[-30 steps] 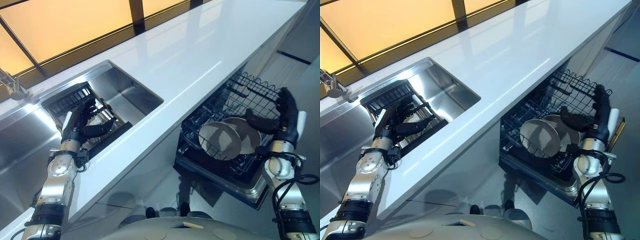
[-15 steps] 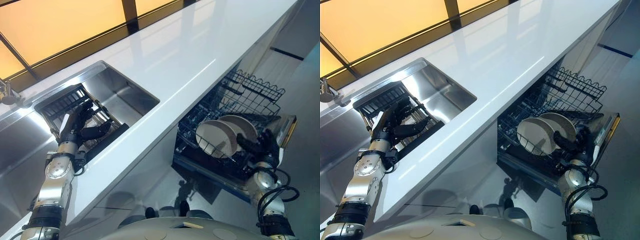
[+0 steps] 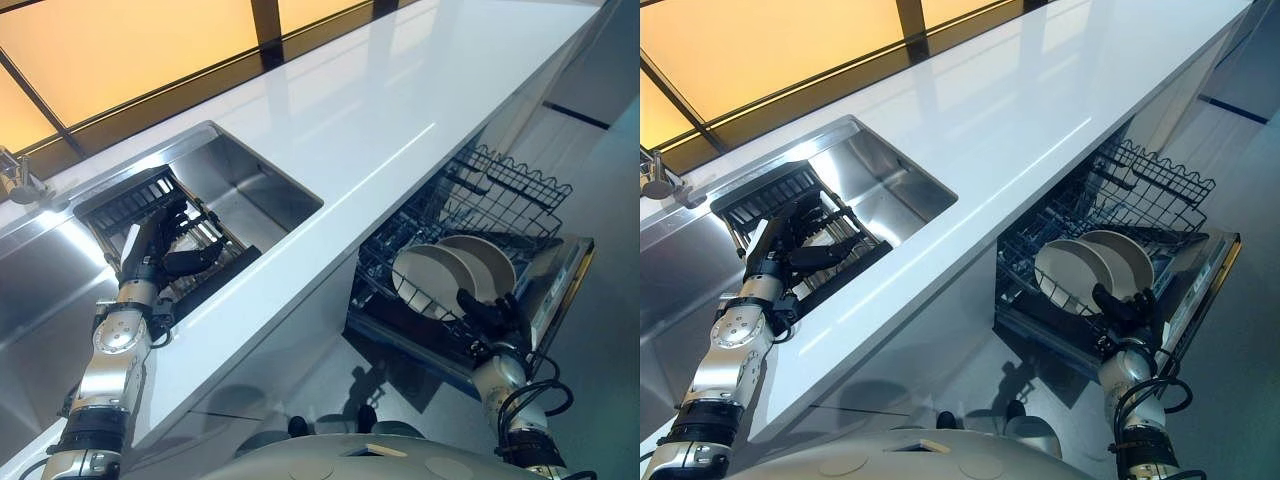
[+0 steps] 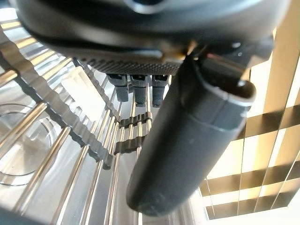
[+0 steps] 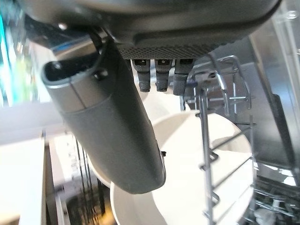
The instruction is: Pick up plates and place into dishwasher.
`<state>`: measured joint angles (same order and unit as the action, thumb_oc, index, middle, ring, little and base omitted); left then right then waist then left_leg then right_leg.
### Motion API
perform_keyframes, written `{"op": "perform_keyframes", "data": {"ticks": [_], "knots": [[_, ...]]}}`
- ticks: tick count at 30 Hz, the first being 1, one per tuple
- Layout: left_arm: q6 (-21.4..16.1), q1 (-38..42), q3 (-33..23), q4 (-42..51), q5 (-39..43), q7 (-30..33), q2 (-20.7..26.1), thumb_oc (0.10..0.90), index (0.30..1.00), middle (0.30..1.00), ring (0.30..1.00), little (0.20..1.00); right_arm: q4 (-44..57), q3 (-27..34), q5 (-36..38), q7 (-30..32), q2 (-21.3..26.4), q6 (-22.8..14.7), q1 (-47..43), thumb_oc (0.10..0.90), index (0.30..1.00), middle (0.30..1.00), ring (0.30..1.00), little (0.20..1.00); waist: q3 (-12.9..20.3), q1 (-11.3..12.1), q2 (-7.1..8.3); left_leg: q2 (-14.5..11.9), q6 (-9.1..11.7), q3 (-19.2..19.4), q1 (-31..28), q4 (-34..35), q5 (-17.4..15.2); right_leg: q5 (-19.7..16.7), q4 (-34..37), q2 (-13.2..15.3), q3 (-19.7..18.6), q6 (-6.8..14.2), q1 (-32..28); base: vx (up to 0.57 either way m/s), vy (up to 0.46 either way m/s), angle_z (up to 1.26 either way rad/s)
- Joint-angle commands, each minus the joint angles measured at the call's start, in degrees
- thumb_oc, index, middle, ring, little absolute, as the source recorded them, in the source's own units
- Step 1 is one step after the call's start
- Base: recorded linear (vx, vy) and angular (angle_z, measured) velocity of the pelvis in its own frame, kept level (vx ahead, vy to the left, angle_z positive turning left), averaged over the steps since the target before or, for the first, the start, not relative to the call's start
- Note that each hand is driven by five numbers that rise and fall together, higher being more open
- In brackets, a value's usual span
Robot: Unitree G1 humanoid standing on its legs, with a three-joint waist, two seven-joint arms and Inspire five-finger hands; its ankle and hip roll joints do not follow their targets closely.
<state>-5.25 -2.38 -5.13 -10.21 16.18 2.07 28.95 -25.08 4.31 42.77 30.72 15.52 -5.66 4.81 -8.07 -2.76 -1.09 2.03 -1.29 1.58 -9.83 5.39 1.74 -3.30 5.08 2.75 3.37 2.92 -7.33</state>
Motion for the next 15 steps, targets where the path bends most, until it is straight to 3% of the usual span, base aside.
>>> {"op": "perform_keyframes", "data": {"ticks": [1,7,11,15], "knots": [[-4.4,-0.9,4.0,-2.6,-0.3,2.7,-0.8,0.8,0.9,0.9,0.9,0.9,1.2,0.8,1.1,5.3,-2.6,-4.4,-0.7,0.8,0.9,0.9,0.9,0.9,1.1,1.2,0.31,1.9,0.1,2.0,2.1,-0.4,-2.0,2.6,-5.0,-0.7,2.2,3.1,2.4,0.0,0.038,0.06],[-4.2,-1.4,3.9,-2.1,0.2,3.1,-1.0,0.8,0.9,0.9,0.9,0.9,1.9,1.4,0.3,8.5,-3.7,-8.1,-0.1,0.8,0.9,0.9,0.9,0.9,1.0,1.0,-0.09,2.1,-0.1,2.1,2.6,-0.4,-1.3,2.1,-5.1,-0.7,2.2,2.9,2.9,-0.02,0.016,0.01],[-4.3,-1.9,4.1,-1.6,0.4,3.9,-1.4,0.8,0.9,0.9,0.9,0.9,7.3,1.5,-9.2,14.4,-3.2,-12.1,0.1,0.8,0.9,0.9,0.9,0.9,0.9,0.6,-0.35,2.2,-0.1,2.1,2.7,-0.4,-1.2,2.2,-5.3,-0.8,1.7,2.9,3.1,0.0,0.0,0.0],[-5.0,-2.1,3.8,-2.4,0.9,3.3,-1.3,0.8,0.9,0.9,0.9,0.9,6.6,2.4,-9.8,13.8,-3.2,-13.3,0.9,0.8,0.9,0.9,0.9,0.9,1.1,0.2,-0.56,2.3,-0.1,2.4,2.8,-0.4,-1.4,2.2,-5.3,-0.6,1.4,3.1,3.4,0.0,0.0,0.0]]}}
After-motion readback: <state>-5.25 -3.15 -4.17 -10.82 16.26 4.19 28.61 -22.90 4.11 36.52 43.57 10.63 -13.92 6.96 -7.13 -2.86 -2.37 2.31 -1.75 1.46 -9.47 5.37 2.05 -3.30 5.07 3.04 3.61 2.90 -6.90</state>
